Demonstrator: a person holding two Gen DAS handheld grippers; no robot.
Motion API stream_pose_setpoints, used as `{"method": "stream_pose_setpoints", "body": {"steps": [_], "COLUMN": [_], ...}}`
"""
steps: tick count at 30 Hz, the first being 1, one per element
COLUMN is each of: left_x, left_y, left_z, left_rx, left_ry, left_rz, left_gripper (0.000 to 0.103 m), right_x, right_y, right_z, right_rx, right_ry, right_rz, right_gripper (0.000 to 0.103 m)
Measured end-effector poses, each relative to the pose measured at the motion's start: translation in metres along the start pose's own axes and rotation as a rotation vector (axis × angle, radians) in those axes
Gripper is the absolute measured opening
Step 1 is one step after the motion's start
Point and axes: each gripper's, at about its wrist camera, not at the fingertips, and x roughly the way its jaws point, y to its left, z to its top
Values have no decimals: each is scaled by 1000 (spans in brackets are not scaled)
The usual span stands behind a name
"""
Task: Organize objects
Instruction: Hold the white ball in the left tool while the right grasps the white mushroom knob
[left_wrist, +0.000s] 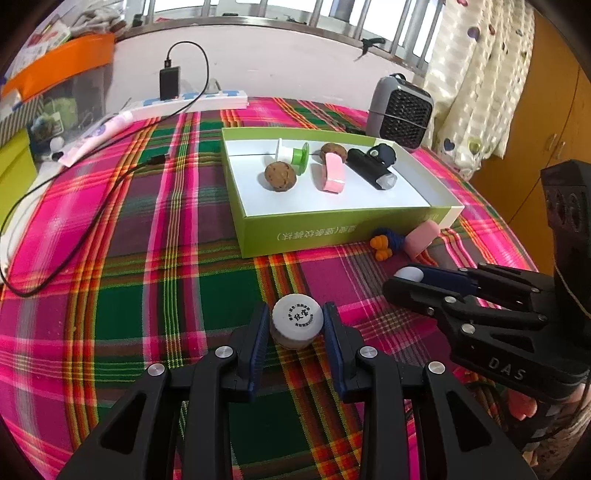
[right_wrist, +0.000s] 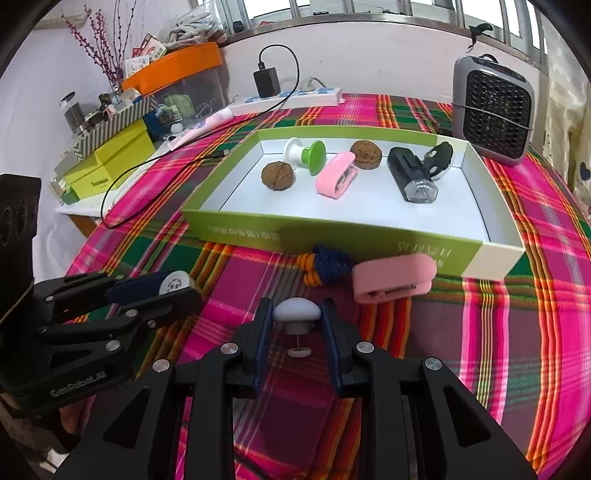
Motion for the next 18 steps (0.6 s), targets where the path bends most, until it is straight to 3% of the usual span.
{"method": "stream_pose_setpoints", "body": {"steps": [18], "left_x": [-3], "left_y": [3], "left_z": [-3], "left_rx": [-31], "left_ry": [-11], "left_rz": [-9], "left_gripper": [26], "right_x": [-4], "right_y": [13], "right_z": [-6], "right_rx": [-41], "right_ry": [9], "right_rz": [-66], "right_gripper": [27]}}
